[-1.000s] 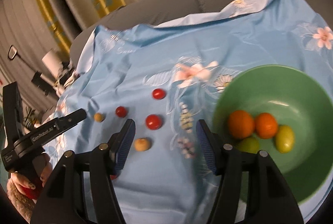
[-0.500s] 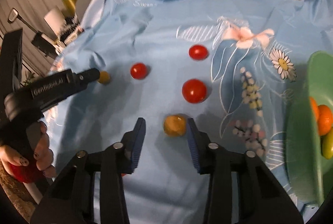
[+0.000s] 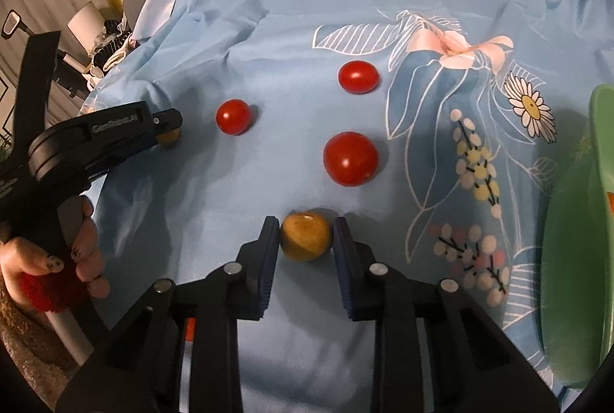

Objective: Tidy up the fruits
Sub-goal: 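Grasp the small yellow fruit with the left gripper while the right grasps the tan round fruit, then carry both small fruits over the green bowl and lower them inside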

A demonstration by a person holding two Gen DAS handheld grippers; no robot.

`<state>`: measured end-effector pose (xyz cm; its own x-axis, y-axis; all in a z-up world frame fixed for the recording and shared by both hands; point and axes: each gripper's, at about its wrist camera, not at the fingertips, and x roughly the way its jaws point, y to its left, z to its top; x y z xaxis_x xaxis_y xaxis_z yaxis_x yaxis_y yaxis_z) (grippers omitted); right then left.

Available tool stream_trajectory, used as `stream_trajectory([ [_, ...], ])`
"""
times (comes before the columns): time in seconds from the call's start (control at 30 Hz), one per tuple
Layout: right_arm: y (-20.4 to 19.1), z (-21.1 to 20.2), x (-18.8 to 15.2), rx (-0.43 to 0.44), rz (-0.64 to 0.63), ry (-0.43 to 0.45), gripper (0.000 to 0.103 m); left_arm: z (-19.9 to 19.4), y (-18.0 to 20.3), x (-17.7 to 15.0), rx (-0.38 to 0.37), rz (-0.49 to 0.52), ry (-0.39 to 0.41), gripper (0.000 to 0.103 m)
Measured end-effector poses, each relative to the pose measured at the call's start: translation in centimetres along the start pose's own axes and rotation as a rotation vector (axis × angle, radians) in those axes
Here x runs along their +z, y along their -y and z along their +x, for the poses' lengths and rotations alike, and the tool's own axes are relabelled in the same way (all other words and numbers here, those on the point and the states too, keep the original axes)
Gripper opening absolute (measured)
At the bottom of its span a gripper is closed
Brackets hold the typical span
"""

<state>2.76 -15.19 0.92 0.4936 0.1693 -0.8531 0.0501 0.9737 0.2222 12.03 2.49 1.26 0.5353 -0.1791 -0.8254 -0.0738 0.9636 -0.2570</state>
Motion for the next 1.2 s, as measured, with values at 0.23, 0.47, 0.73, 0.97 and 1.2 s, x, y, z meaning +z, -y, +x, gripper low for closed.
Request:
stream_trajectory([
  [0.23, -0.3, 0.2, 0.1, -0.009, -0.011, 0.0, 0.028, 0.2, -0.1, 0.0, 0.018, 0.011, 0.015, 0.026],
  [0.47, -0.3, -1.1, -0.1, -0.003, -0.014, 0.034, 0.028, -3.7, 1.0, -0.5, -0.007, 0.004, 0.094, 0.026],
  [0.73, 0.4, -4.1, -0.5, 0.027, 0.006, 0.117, 0.028, -8.8, 3.1, -1.3, -0.052, 0.055, 0.205, 0.026],
  [0.97, 1.0, -6.5, -0.8, 0.043, 0.031, 0.186, 0.028, -11.7, 4.6, -2.1, -0.09, 0.098, 0.28, 0.026],
  [1.2, 1.8, -9.1, -1.1, 0.049, 0.052, 0.262, 0.029, -14.4, 6.5, -3.2, -0.146, 0.155, 0.341, 0.026],
])
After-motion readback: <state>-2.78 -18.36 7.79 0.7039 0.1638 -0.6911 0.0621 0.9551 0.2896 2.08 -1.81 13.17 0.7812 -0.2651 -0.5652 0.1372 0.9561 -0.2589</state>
